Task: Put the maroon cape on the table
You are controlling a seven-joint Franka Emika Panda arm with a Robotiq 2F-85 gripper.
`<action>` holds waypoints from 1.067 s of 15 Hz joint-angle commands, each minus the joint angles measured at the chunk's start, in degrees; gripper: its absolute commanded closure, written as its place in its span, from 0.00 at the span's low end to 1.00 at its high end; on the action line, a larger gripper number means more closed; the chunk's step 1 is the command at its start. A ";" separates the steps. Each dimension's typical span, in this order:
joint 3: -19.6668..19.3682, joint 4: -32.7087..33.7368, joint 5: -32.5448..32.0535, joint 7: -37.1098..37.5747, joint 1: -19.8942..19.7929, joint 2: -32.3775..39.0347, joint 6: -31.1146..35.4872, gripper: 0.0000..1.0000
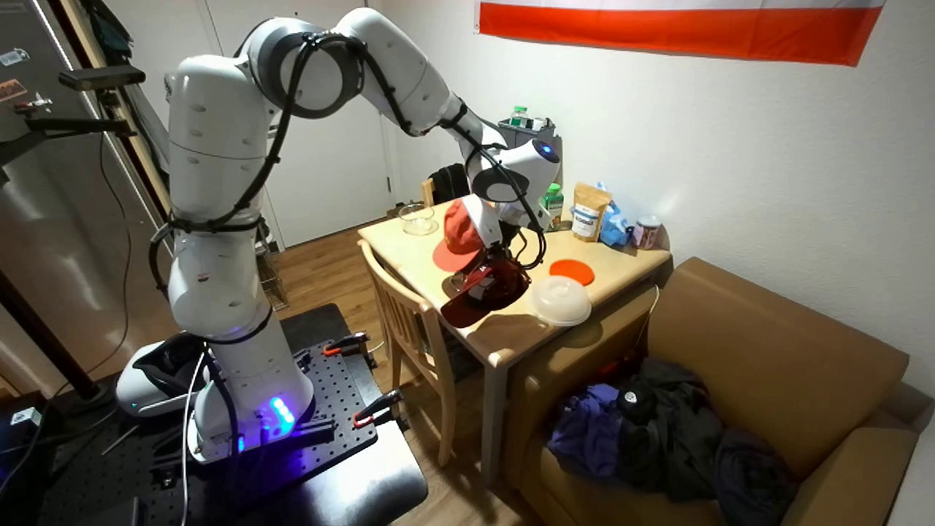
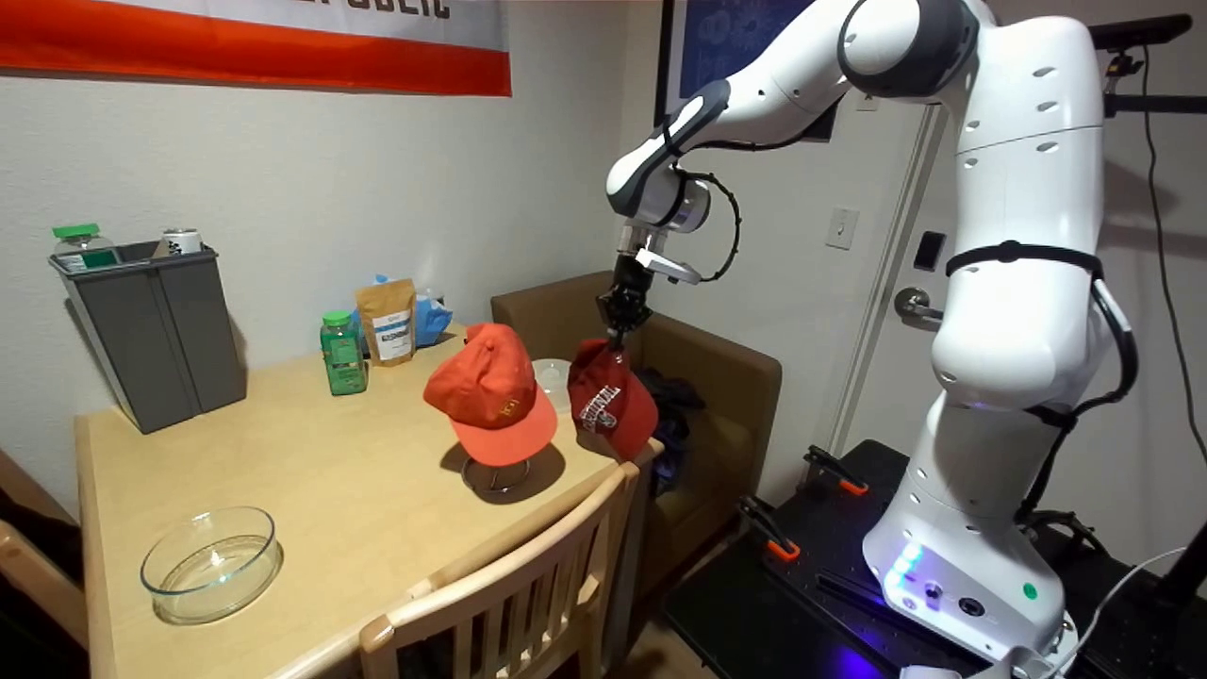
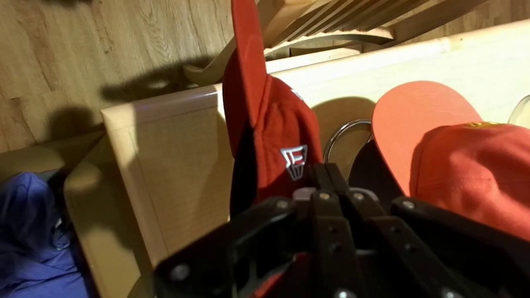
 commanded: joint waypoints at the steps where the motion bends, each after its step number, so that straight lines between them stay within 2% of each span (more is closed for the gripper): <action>1: 0.90 3.62 1.87 -1.99 -2.21 2.12 -3.76 1.00; 10: 0.90 9.94 2.18 -2.76 -4.71 7.95 -9.17 1.00; 16: 0.88 9.78 1.30 -2.01 -5.59 11.40 -8.05 1.00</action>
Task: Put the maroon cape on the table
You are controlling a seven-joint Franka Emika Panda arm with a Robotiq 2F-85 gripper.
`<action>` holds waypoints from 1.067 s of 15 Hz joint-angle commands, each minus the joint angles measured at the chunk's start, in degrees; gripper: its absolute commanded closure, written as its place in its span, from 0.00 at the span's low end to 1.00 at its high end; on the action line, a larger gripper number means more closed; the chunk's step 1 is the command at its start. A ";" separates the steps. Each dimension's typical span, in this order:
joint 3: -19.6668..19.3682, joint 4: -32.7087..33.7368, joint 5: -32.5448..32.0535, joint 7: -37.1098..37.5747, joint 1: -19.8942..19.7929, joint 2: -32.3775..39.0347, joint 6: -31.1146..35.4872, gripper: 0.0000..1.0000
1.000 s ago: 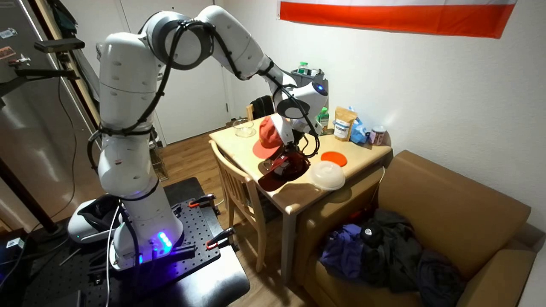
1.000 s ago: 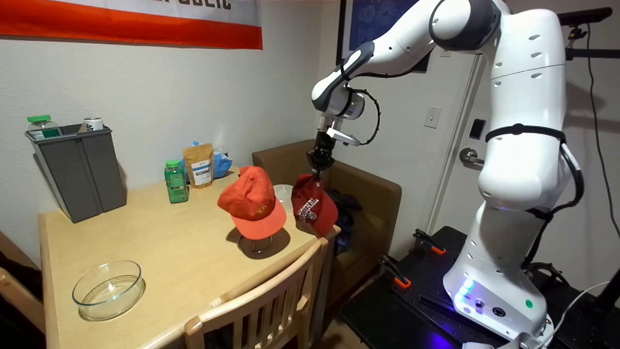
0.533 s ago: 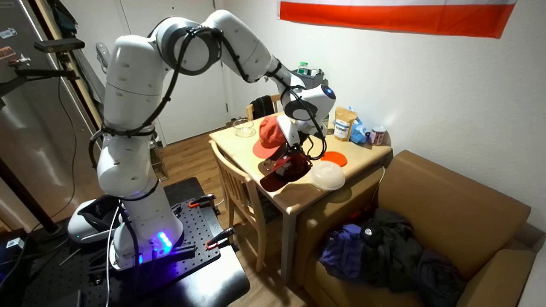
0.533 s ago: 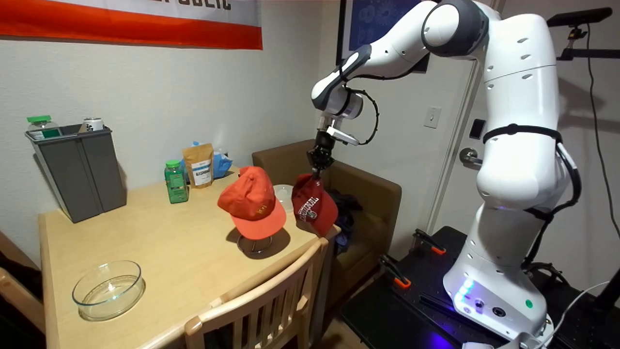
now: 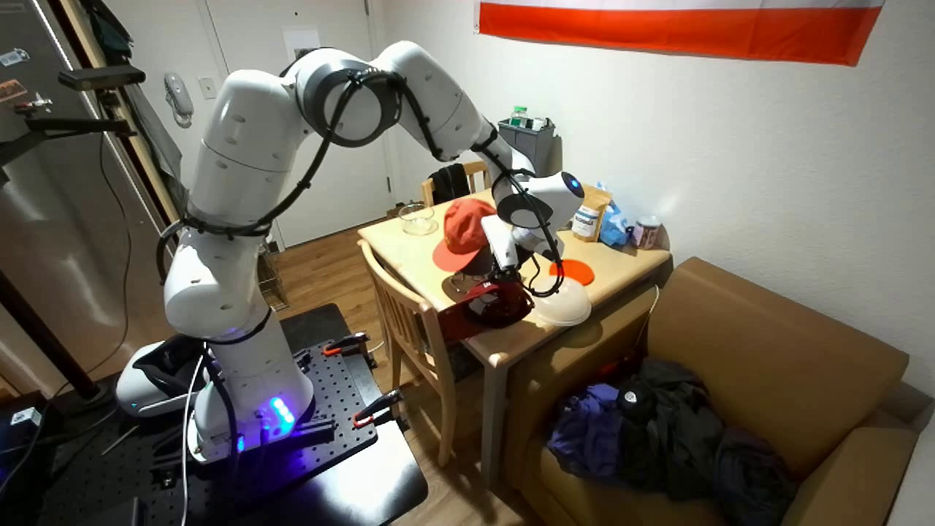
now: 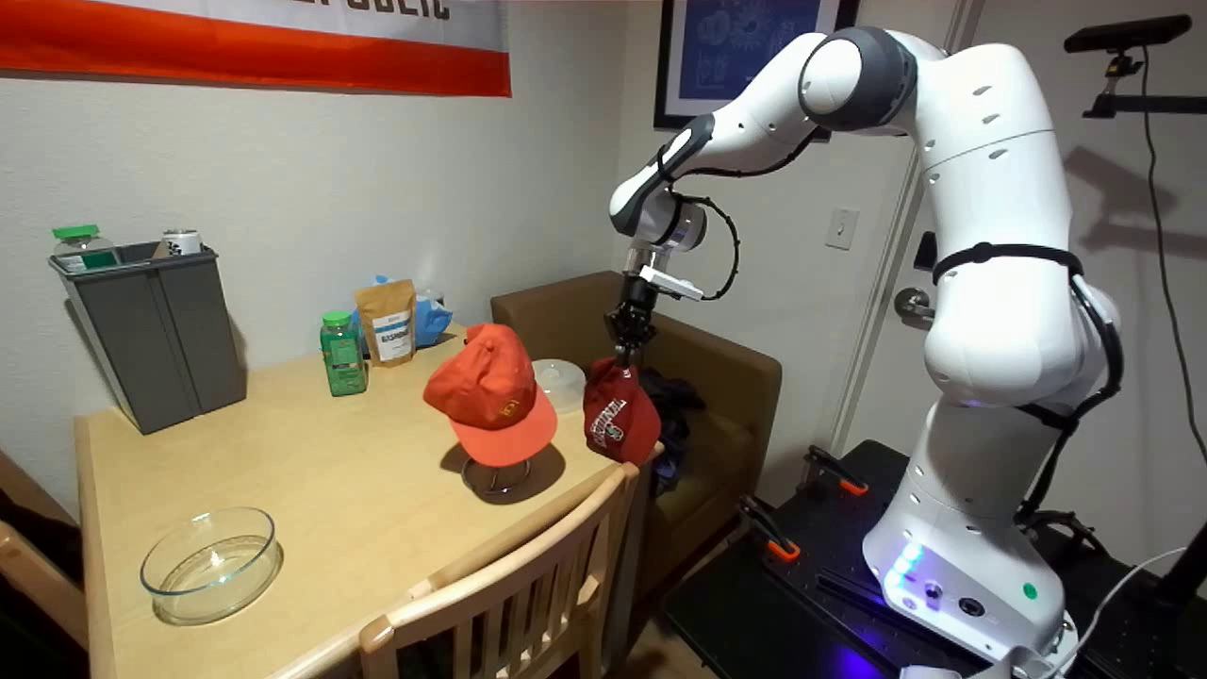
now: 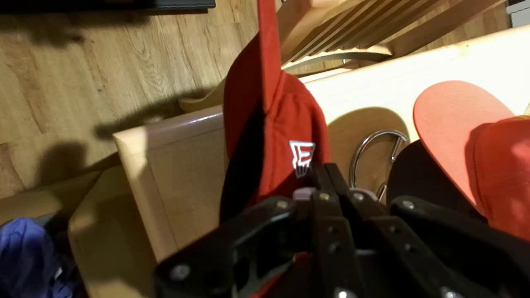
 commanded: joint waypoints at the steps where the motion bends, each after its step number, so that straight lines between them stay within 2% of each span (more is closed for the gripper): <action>1: 0.63 1.59 0.61 -0.54 -1.17 1.66 -1.24 1.00; 16: 0.25 1.97 -0.18 0.99 -0.97 2.26 -0.96 1.00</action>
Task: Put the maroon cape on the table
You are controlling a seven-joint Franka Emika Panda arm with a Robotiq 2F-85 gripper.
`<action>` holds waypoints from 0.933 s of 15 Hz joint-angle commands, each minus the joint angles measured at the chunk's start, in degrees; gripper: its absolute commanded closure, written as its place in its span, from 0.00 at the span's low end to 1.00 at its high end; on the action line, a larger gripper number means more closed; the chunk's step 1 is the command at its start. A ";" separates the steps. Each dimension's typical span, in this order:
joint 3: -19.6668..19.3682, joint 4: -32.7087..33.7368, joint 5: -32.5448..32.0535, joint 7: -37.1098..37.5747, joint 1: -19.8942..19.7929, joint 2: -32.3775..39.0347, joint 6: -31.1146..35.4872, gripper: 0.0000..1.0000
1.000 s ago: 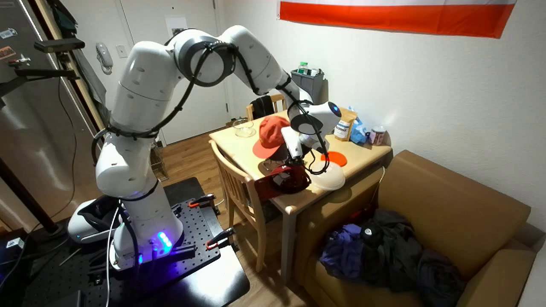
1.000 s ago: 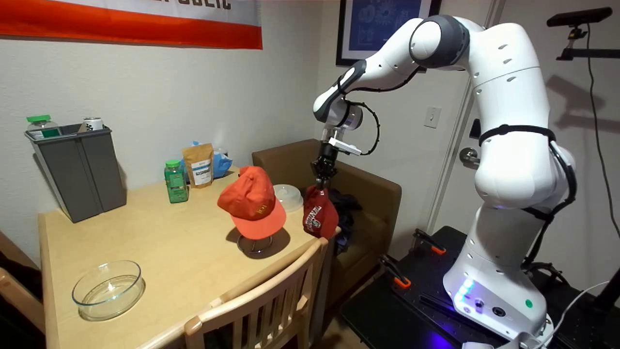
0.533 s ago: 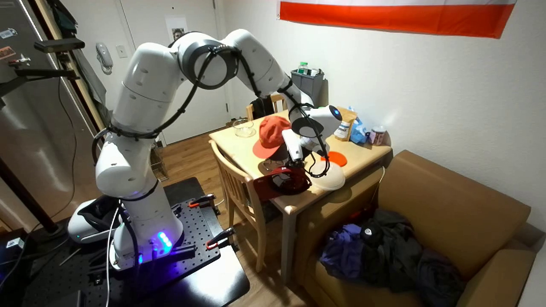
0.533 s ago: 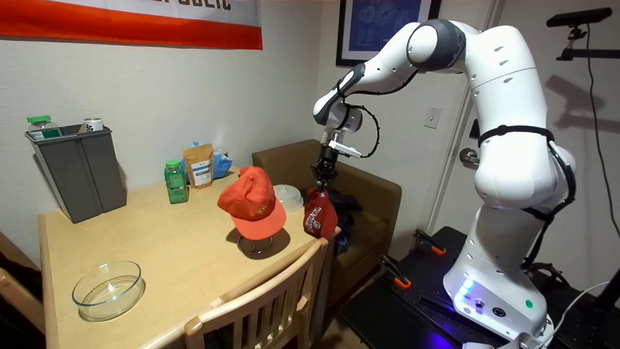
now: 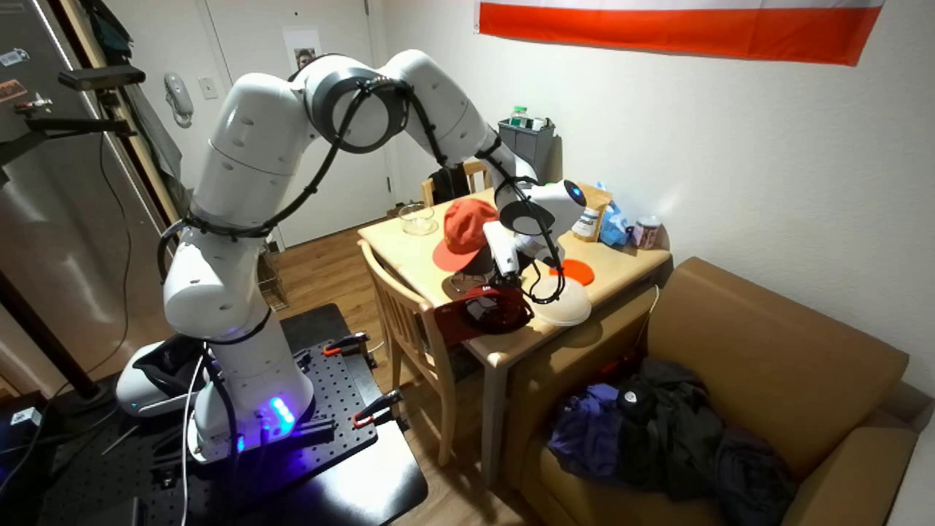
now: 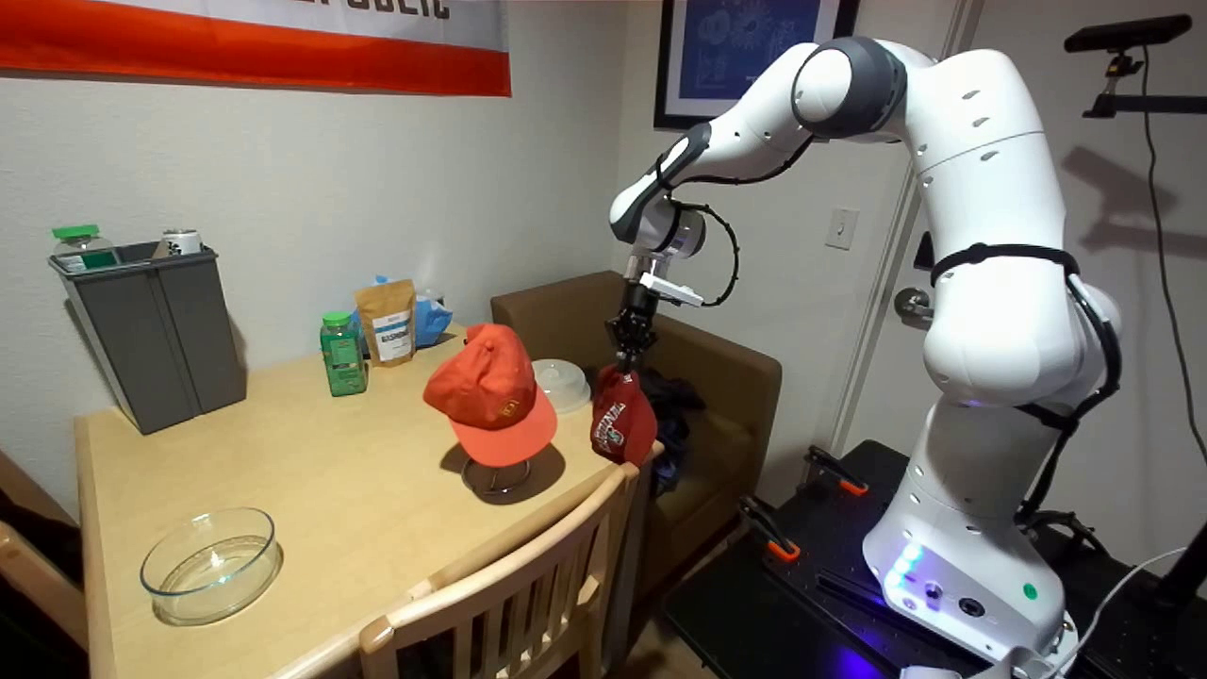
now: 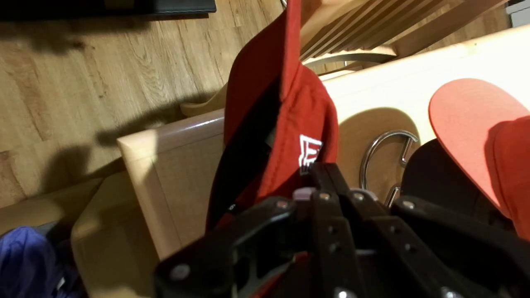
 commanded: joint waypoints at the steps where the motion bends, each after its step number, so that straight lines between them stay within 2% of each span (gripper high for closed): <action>1: 0.08 0.78 -0.23 1.81 -0.36 0.06 -0.92 0.77; 3: -0.28 0.55 -0.53 3.27 -0.05 -0.14 -0.71 0.66; 6: -0.63 0.44 -0.95 5.00 0.19 -0.25 -0.43 0.42; 8: -0.54 1.21 -2.43 7.17 1.69 0.46 0.09 0.29; 11: -0.45 1.56 -3.19 9.08 2.48 0.53 -0.09 0.24; 13: -0.37 1.76 -3.18 9.70 2.90 0.47 -0.19 0.30; 14: -0.37 1.82 -3.18 9.63 3.02 0.43 -0.19 0.29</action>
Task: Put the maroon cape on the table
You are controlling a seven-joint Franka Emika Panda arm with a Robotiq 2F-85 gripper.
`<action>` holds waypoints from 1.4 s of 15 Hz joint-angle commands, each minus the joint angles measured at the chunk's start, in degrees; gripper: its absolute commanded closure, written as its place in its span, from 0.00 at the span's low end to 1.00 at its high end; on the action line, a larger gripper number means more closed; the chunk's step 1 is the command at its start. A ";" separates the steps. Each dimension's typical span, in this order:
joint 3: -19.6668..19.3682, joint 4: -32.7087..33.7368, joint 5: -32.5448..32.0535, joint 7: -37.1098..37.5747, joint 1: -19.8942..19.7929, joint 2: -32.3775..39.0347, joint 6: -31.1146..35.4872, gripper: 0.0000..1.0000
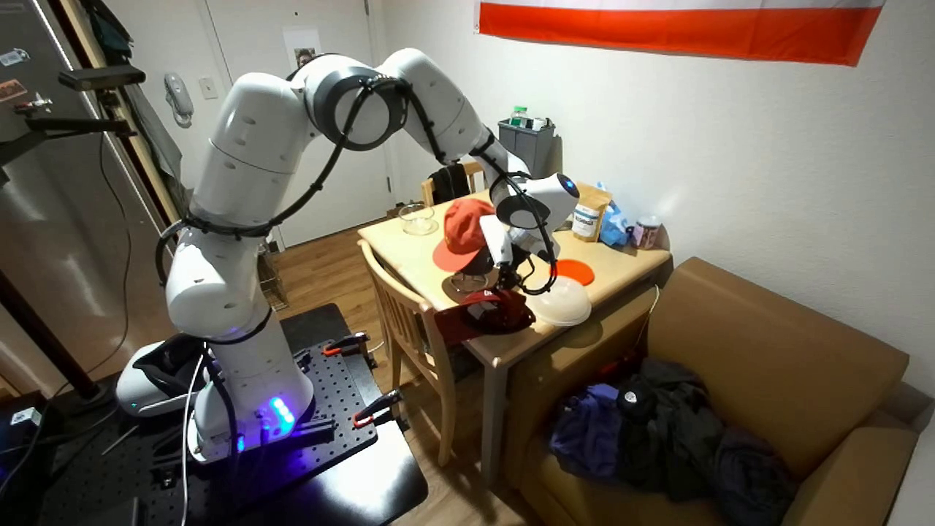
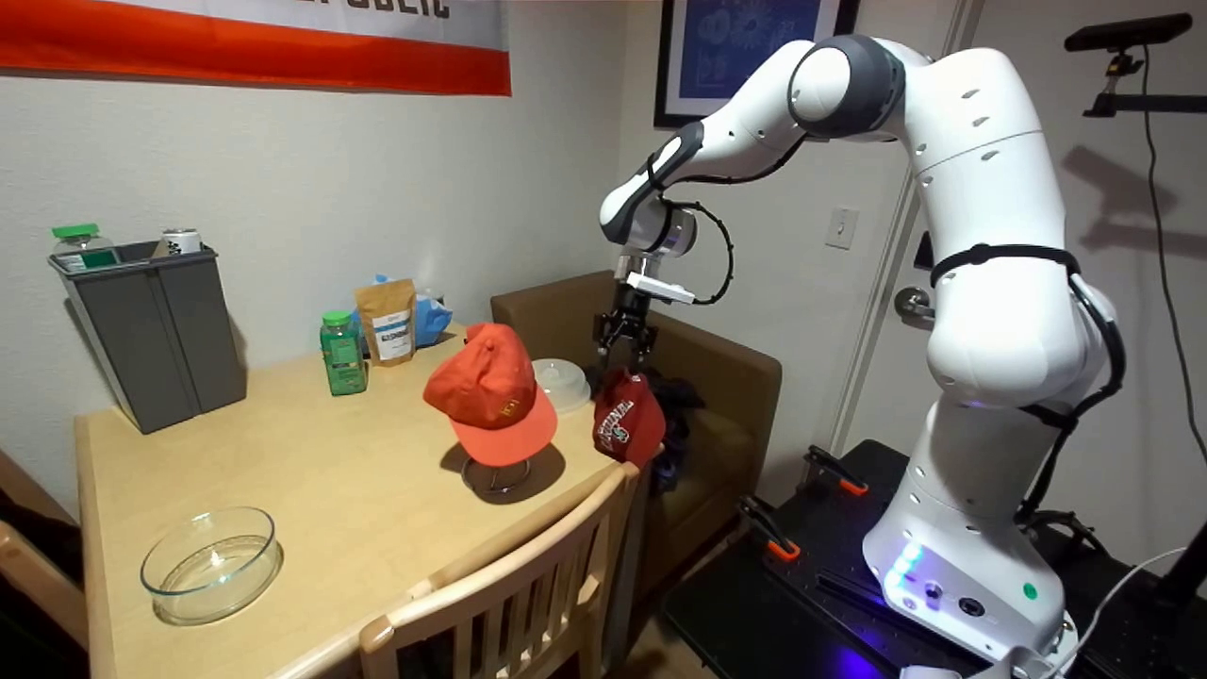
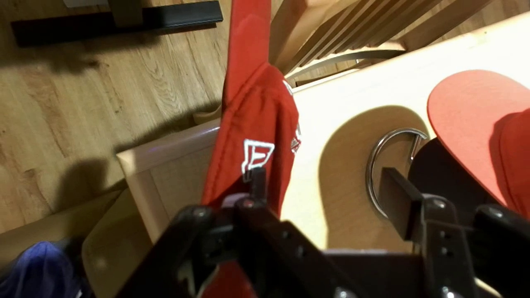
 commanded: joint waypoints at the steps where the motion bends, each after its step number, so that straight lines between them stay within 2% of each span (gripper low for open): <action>1: -0.17 1.42 -1.27 2.35 0.60 0.43 -0.20 0.31; 7: -0.17 1.77 -1.28 2.91 0.64 0.63 -0.39 0.25; 11: 0.08 2.23 -1.38 2.68 0.77 -0.52 -1.11 0.02; 12: 0.14 2.08 -1.41 2.63 0.91 -1.05 -0.97 0.04; 15: 0.29 1.02 -1.54 2.51 1.36 -3.09 -0.48 0.00; 21: 0.27 0.56 -1.49 2.42 1.99 -6.21 -0.70 0.00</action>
